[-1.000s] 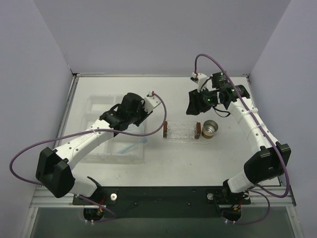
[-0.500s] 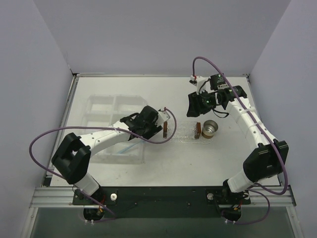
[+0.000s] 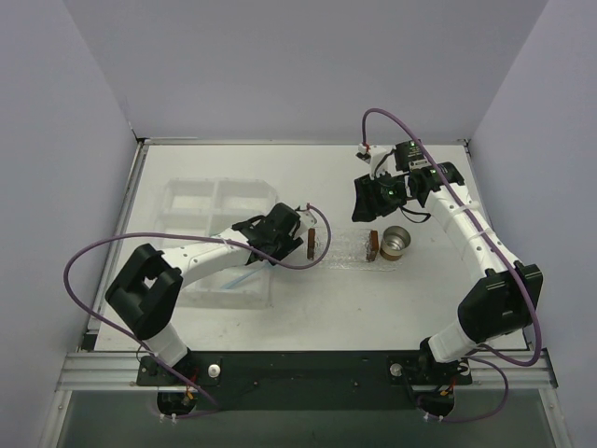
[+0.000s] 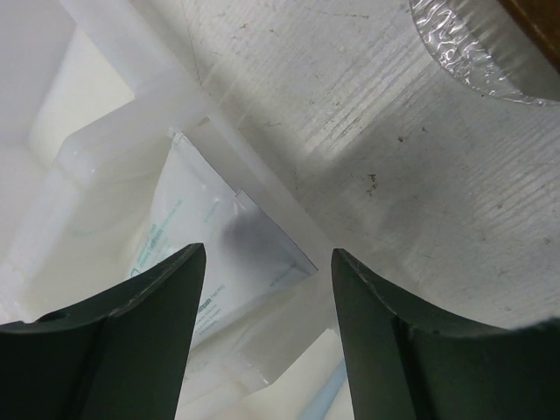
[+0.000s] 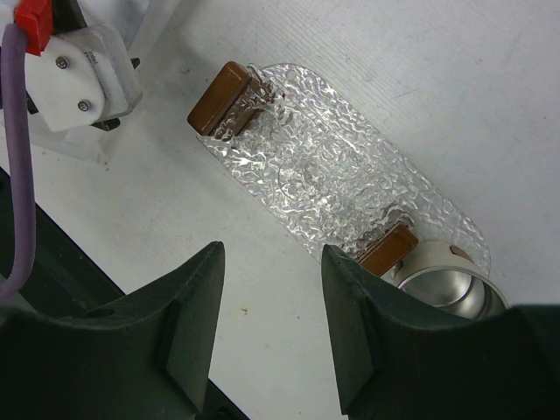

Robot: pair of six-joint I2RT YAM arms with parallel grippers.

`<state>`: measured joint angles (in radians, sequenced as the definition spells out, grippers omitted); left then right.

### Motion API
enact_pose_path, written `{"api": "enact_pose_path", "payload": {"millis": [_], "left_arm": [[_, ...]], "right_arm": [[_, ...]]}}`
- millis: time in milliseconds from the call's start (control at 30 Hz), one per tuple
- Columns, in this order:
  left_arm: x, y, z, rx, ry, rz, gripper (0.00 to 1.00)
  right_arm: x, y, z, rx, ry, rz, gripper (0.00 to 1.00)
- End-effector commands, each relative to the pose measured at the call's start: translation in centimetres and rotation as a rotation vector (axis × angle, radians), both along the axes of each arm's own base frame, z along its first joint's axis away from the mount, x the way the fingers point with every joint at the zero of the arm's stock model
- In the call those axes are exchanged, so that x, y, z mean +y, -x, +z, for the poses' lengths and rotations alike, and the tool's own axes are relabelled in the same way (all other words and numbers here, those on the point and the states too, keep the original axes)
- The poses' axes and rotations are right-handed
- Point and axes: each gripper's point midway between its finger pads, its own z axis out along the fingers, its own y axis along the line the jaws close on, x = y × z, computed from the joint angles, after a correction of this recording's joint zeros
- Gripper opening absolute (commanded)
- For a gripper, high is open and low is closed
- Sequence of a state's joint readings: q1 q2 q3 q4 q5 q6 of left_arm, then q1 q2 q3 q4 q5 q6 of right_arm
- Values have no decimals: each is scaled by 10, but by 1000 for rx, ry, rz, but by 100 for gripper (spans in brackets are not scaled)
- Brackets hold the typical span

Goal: Prepare toiletry sets of a toothbrush and toothpaste on the tray

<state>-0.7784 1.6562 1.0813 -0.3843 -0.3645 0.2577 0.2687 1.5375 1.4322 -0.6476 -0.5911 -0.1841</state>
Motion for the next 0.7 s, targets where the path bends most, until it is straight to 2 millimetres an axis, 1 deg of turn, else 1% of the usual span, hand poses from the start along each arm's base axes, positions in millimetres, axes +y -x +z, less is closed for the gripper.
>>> {"api": "enact_pose_path", "payload": {"millis": [0, 167, 433, 533, 667], "left_arm": [[-3, -6, 1, -32, 22, 26, 70], [-2, -7, -1, -42, 7, 26, 70], [2, -9, -10, -38, -23, 33, 69], [3, -10, -9, -43, -27, 33, 68], [3, -10, -7, -47, -23, 34, 62]], "right_arm": [[-2, 0, -6, 15, 7, 3, 44], [-2, 1, -5, 13, 6, 5, 44], [-2, 1, -4, 10, 5, 3, 44], [-2, 2, -5, 13, 6, 3, 44], [-2, 3, -6, 16, 4, 5, 44]]}}
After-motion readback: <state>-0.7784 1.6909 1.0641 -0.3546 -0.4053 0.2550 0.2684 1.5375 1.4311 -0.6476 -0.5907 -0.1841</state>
